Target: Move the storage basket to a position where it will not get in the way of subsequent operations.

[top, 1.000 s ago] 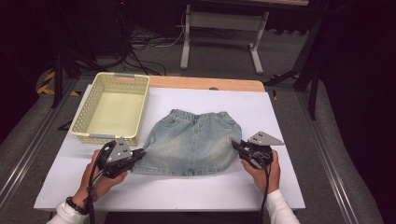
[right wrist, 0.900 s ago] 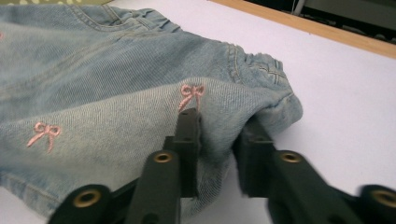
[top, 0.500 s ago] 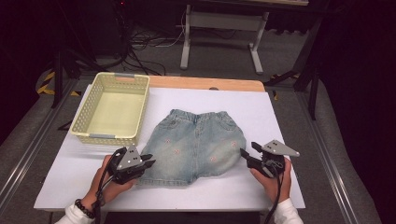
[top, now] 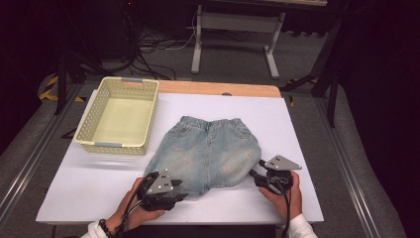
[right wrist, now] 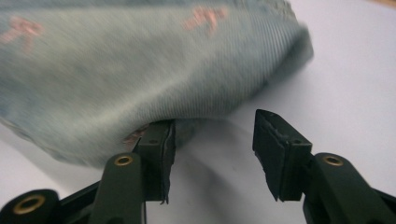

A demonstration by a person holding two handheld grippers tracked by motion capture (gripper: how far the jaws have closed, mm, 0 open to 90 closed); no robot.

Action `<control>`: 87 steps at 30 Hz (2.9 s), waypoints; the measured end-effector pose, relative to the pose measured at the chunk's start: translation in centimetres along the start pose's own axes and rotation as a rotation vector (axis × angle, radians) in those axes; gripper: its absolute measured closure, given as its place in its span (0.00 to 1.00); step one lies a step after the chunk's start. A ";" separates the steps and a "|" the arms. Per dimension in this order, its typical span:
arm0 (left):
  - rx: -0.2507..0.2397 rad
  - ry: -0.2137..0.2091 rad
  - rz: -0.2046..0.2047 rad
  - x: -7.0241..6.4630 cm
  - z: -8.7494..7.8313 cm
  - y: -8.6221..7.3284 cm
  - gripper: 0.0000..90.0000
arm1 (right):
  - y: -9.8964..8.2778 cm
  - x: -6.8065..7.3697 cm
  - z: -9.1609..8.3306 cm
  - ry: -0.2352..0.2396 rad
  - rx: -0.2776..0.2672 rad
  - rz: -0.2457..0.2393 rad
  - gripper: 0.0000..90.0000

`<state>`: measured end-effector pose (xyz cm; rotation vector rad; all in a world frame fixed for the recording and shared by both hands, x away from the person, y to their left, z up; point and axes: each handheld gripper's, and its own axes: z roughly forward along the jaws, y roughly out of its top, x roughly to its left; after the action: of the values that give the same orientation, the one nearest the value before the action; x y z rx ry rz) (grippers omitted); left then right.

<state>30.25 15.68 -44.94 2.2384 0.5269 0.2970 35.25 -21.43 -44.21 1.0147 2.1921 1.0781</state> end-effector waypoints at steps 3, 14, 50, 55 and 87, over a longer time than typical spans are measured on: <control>0.018 -0.017 -0.002 0.3 0.4 -0.2 0.71 | 1.0 0.5 0.0 -0.008 -0.043 -0.024 0.59; 0.048 -0.019 -0.033 1.0 1.0 -0.6 0.79 | 5.5 2.2 3.4 0.021 -0.096 -0.125 0.59; 0.037 -0.027 -0.025 0.9 1.2 -0.7 0.74 | 1.7 0.9 -4.0 -0.056 0.030 0.051 0.85; 0.049 -0.017 -0.017 0.5 0.7 -0.5 0.67 | 0.8 0.9 -5.6 -0.060 0.025 0.085 0.84; 0.073 0.179 -0.210 5.3 -3.3 -4.6 0.36 | 2.2 -4.0 1.6 -0.100 0.046 0.063 0.56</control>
<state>32.50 23.02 -46.03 2.2155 0.8739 0.3758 39.61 -22.99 -42.93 1.1392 2.1268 0.9867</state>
